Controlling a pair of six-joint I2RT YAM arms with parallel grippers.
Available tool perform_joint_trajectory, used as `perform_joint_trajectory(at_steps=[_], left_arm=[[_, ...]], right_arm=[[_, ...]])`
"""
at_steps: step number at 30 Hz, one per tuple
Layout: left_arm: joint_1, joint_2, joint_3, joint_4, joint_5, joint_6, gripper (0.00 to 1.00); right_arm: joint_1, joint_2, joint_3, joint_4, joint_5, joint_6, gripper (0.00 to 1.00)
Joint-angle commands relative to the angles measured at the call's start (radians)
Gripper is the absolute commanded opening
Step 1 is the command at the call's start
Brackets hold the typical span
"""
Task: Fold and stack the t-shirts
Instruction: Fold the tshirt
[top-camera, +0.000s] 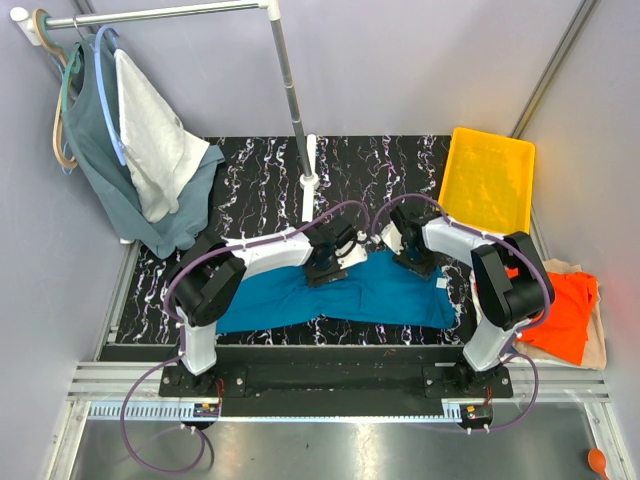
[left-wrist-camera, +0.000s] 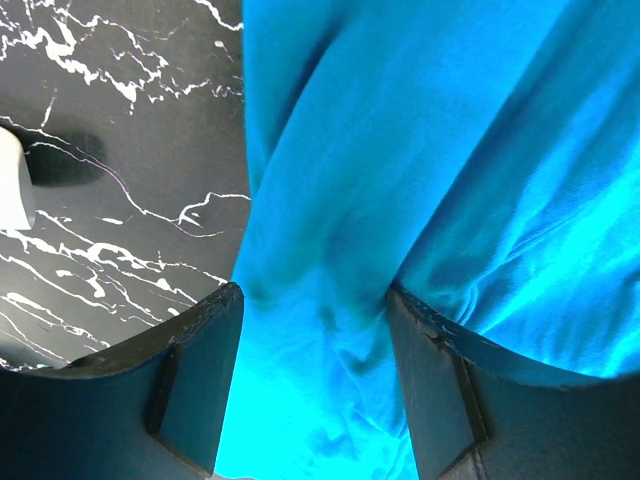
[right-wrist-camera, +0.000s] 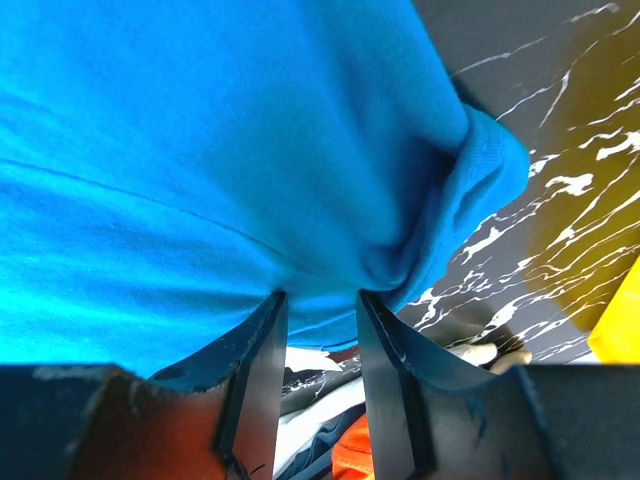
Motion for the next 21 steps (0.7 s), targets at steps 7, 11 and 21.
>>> perform_joint_trajectory(at_steps=[7,11,21], left_arm=[[-0.001,-0.097,-0.017,-0.094,0.067,-0.006,0.66],[-0.003,-0.111,-0.014,-0.098,0.059,-0.008,0.66],[-0.001,-0.168,0.02,-0.125,-0.019,0.018,0.68]], right_arm=[[-0.004,0.071,0.11,0.056,0.06,-0.011,0.42],[-0.005,0.115,0.137,0.075,0.093,-0.029,0.41],[-0.007,0.123,0.182,0.096,0.152,-0.045,0.42]])
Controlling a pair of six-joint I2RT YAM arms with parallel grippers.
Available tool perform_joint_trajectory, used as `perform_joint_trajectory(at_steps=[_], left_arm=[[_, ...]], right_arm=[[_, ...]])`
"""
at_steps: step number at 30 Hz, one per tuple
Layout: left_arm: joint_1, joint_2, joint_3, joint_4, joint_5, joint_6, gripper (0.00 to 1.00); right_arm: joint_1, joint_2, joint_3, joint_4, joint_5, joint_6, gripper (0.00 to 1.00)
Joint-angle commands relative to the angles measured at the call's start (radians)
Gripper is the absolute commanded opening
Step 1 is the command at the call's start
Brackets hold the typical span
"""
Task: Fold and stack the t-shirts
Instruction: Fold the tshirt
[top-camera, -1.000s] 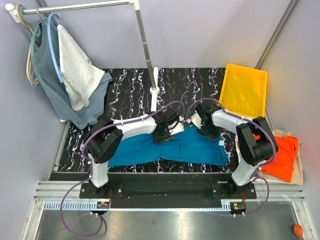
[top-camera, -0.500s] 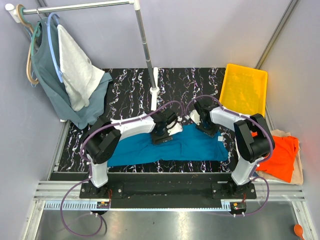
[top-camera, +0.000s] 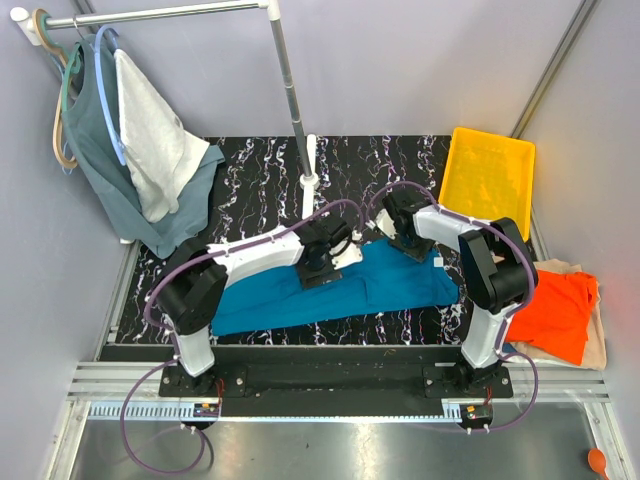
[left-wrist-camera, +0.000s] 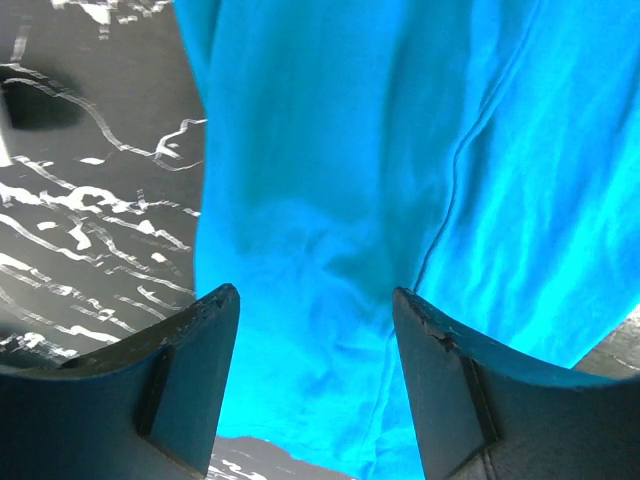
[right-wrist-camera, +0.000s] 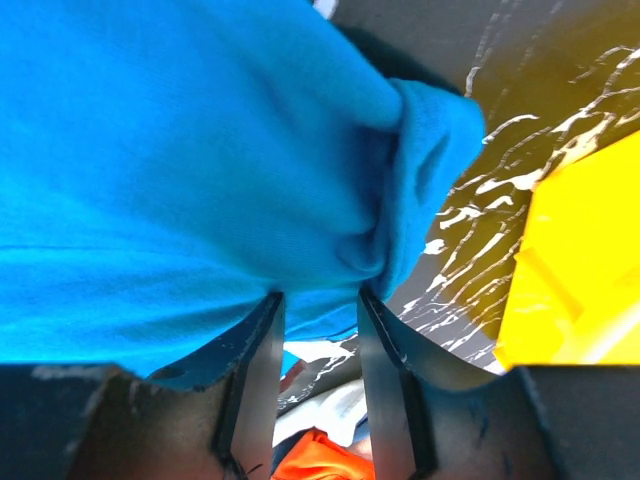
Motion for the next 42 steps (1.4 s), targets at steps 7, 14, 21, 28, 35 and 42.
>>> perform_joint_trajectory(at_steps=[7,14,21,28,35,42], left_arm=[[0.032,-0.185,-0.067,0.009,-0.091,0.067,0.69],[0.19,-0.243,-0.223,0.074,-0.067,0.164,0.7],[0.256,-0.199,-0.32,0.14,-0.047,0.222,0.75],[0.255,-0.164,-0.363,0.148,-0.017,0.23,0.87],[0.247,-0.119,-0.372,0.118,0.019,0.24,0.99],[0.146,-0.124,-0.374,0.056,0.009,0.248,0.99]], right_arm=[[-0.007,-0.118,0.024,0.04,0.032,0.041,0.54],[-0.007,-0.222,-0.007,0.047,-0.071,0.113,0.74],[-0.007,-0.175,-0.033,0.1,-0.145,0.139,0.88],[-0.007,-0.144,-0.042,0.116,-0.174,0.157,0.92],[-0.005,-0.058,-0.05,0.203,-0.151,0.142,0.95],[-0.011,0.109,0.05,0.31,-0.064,0.099,0.96]])
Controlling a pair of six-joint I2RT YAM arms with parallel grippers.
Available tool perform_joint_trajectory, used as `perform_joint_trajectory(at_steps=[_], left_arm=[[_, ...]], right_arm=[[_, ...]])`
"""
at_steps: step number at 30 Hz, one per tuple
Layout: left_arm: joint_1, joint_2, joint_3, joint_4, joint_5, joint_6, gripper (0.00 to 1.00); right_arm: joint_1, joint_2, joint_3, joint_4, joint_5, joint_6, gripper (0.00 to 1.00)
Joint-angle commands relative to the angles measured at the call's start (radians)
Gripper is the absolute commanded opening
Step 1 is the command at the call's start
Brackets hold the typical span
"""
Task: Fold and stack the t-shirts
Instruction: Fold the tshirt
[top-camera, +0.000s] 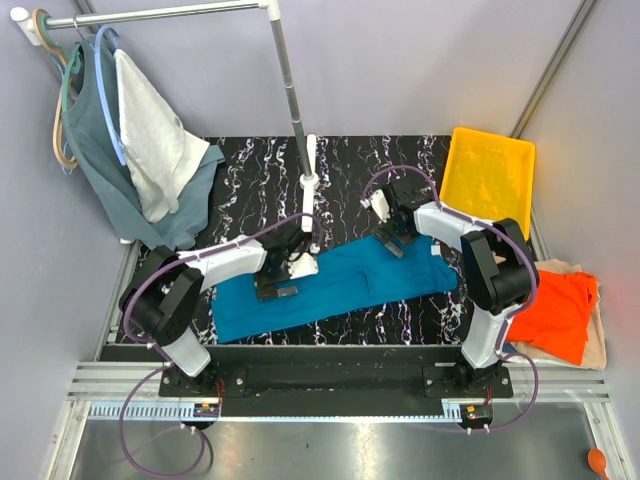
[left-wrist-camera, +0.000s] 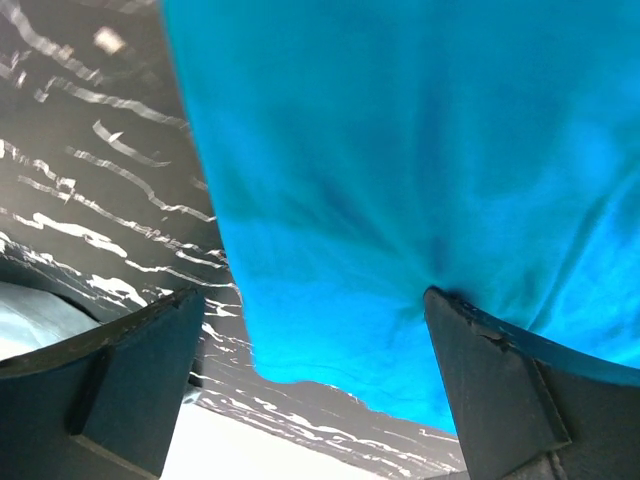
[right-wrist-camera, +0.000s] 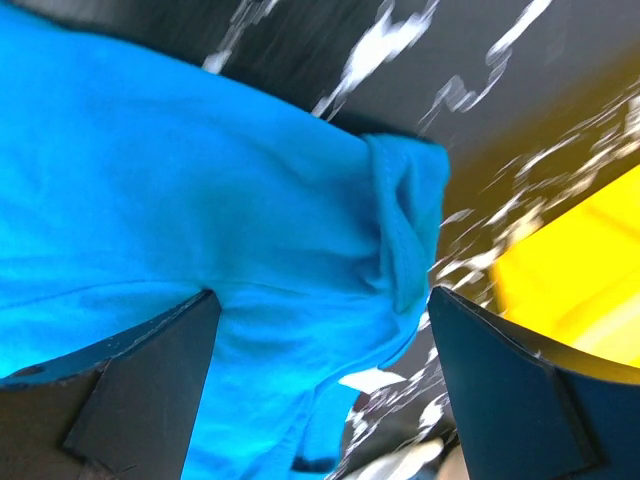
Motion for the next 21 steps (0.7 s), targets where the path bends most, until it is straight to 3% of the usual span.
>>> perform_joint_trajectory(at_steps=[1,8,16,21], left_arm=[[-0.077,0.048,-0.04,-0.049,0.083,-0.015,0.99],[-0.125,0.137,0.043,-0.066,0.086,-0.045,0.99],[-0.142,0.345,0.317,-0.064,0.111,-0.136,0.99],[-0.166,0.433,0.47,-0.069,0.091,-0.206,0.99]], right_arm=[[-0.013,0.142,0.062,0.152,0.074,-0.034,0.96],[-0.052,0.317,0.266,0.179,0.108,-0.109,0.96],[-0.088,0.48,0.519,0.177,0.072,-0.247,0.97],[-0.108,0.506,0.536,0.172,0.004,-0.374,0.96]])
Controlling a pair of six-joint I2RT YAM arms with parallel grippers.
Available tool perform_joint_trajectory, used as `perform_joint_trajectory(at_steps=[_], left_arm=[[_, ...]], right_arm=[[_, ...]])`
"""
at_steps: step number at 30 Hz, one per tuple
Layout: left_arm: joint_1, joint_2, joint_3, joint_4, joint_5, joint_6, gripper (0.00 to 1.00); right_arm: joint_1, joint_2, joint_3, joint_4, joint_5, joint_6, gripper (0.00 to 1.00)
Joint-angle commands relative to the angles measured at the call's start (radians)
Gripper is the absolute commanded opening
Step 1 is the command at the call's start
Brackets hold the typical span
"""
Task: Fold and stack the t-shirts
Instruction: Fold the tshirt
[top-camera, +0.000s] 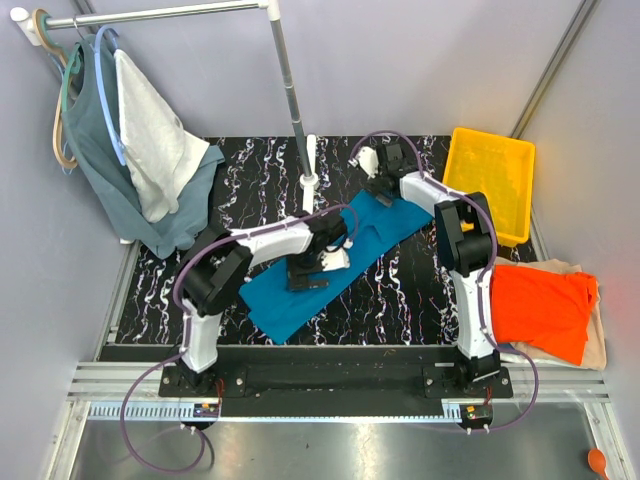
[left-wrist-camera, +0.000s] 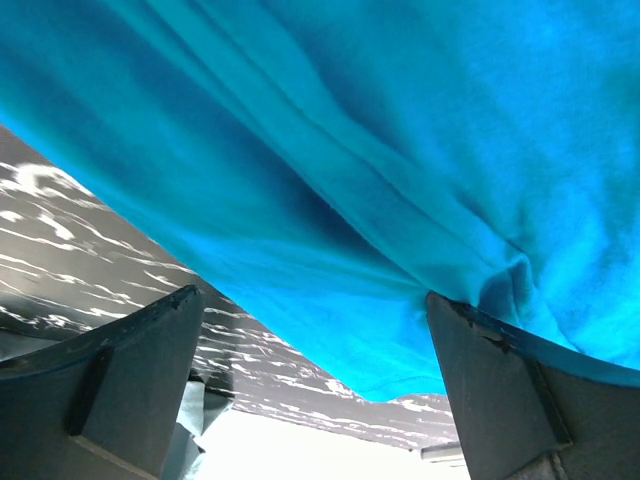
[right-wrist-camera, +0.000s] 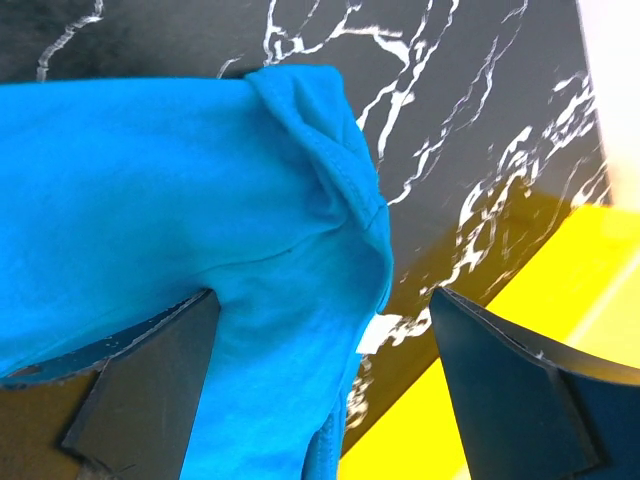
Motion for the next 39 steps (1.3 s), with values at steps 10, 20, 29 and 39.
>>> perform_joint_trajectory(at_steps=[10,20,29,39], left_arm=[[-0.104,0.246,0.276,0.108,0.074,-0.193,0.99],[-0.15,0.283,0.292,0.091,0.089,-0.184,0.99],[-0.191,0.314,0.351,0.089,0.123,-0.193,0.99],[-0.201,0.401,0.485,0.075,0.086,-0.213,0.99]], right_arm=[[-0.091,0.149,0.156,-0.028,-0.139,-0.26,0.96],[-0.084,0.221,0.274,-0.033,-0.225,-0.3,0.97],[-0.071,0.259,0.329,-0.03,-0.257,-0.335,0.97],[-0.07,0.32,0.492,-0.027,-0.323,-0.323,0.98]])
